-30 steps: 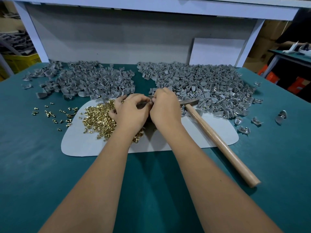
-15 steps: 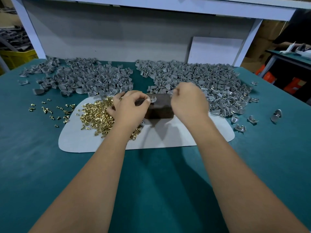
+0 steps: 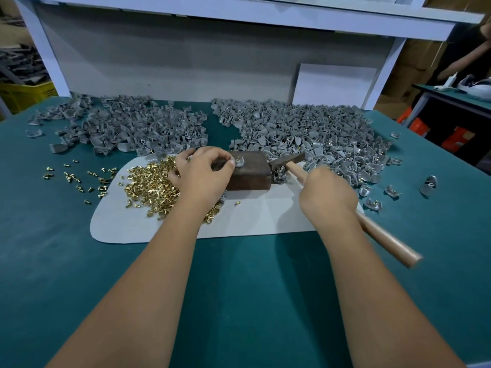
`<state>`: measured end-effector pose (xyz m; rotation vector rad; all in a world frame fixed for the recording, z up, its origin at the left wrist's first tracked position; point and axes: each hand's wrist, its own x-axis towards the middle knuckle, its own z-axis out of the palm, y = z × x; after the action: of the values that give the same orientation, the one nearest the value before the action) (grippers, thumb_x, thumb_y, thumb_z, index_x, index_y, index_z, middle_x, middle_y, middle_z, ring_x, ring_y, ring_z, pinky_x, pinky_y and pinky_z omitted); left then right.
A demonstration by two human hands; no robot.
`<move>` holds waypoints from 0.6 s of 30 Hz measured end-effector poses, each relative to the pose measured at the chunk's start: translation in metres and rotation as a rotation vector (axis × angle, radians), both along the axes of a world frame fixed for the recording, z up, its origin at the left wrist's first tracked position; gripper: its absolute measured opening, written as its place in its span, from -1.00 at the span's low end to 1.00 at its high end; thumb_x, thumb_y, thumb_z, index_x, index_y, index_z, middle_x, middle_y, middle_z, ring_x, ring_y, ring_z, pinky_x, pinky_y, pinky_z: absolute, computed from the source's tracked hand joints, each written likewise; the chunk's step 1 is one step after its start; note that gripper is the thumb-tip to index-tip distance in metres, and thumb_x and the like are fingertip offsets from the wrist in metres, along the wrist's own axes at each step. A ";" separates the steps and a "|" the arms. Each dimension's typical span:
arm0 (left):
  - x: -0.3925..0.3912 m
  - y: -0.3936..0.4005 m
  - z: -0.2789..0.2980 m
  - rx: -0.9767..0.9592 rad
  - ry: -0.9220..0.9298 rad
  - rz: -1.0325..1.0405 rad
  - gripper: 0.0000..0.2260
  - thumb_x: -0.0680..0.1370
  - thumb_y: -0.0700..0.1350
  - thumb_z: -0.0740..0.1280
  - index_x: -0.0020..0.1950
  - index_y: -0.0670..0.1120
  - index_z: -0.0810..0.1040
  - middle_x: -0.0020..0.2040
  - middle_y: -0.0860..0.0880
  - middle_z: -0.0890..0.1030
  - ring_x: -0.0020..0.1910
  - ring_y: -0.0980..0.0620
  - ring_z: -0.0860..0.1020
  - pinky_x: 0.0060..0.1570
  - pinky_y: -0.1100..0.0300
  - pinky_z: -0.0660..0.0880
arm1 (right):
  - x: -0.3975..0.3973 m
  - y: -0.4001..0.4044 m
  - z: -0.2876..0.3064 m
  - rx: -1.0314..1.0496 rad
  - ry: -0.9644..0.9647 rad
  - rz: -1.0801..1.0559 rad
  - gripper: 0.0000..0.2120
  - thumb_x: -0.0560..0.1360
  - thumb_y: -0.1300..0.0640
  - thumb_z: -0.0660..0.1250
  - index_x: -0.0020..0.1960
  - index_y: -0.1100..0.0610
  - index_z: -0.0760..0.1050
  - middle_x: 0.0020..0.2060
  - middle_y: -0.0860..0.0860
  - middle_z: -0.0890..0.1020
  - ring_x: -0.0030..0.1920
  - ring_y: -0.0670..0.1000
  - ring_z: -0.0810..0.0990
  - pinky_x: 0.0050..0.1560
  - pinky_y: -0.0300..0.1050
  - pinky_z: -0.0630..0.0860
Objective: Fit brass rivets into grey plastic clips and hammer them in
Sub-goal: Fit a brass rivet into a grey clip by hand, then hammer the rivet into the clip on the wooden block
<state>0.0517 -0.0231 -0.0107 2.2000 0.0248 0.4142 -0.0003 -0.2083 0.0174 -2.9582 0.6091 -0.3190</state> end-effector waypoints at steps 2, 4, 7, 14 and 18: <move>0.000 0.000 0.000 0.013 -0.004 0.004 -0.91 0.54 0.13 0.33 -0.17 0.23 0.53 0.14 0.32 0.46 0.40 -0.01 0.15 0.35 -0.17 0.03 | -0.002 0.002 0.006 -0.018 -0.066 0.006 -0.83 0.54 0.23 0.23 0.08 0.22 0.30 -0.15 0.11 0.57 -0.14 0.18 0.56 -0.35 -0.13 0.26; 0.000 -0.001 -0.001 0.018 -0.005 0.005 -0.92 0.54 0.13 0.33 -0.15 0.22 0.54 0.13 0.33 0.46 0.40 -0.01 0.16 0.34 -0.17 0.03 | -0.003 0.004 0.010 -0.046 -0.125 0.005 -0.81 0.53 0.20 0.27 0.02 0.17 0.25 -0.29 0.05 0.49 -0.30 0.13 0.44 -0.46 -0.15 0.14; 0.000 0.000 0.000 0.009 -0.014 0.013 -0.92 0.53 0.14 0.34 -0.16 0.23 0.55 0.08 0.35 0.45 0.39 0.01 0.16 0.33 -0.14 0.04 | -0.007 0.011 0.017 -0.097 -0.234 0.012 -0.82 0.53 0.18 0.29 0.04 0.11 0.30 -0.32 0.01 0.40 -0.32 0.10 0.36 -0.47 -0.18 0.10; 0.002 0.000 -0.001 -0.008 -0.029 0.015 -0.90 0.52 0.13 0.36 -0.19 0.21 0.56 0.03 0.36 0.48 0.42 0.05 0.15 0.31 -0.11 -0.01 | -0.016 0.026 0.033 -0.055 -0.472 0.190 -0.71 0.56 0.18 0.24 0.25 -0.04 0.36 -0.18 0.01 0.46 -0.27 0.10 0.37 -0.30 -0.06 0.26; 0.003 -0.001 -0.001 0.007 -0.019 0.034 -0.91 0.52 0.14 0.36 -0.18 0.23 0.55 0.02 0.37 0.46 0.43 0.03 0.15 0.35 -0.12 0.00 | -0.026 0.038 0.017 -0.134 -0.390 0.241 -0.62 0.56 0.15 0.22 0.34 -0.10 0.34 -0.12 0.02 0.53 -0.20 0.14 0.52 -0.30 -0.10 0.23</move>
<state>0.0545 -0.0241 -0.0116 2.2050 0.0503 0.4544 -0.0258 -0.1705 0.0344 -2.9228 0.1881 -0.9109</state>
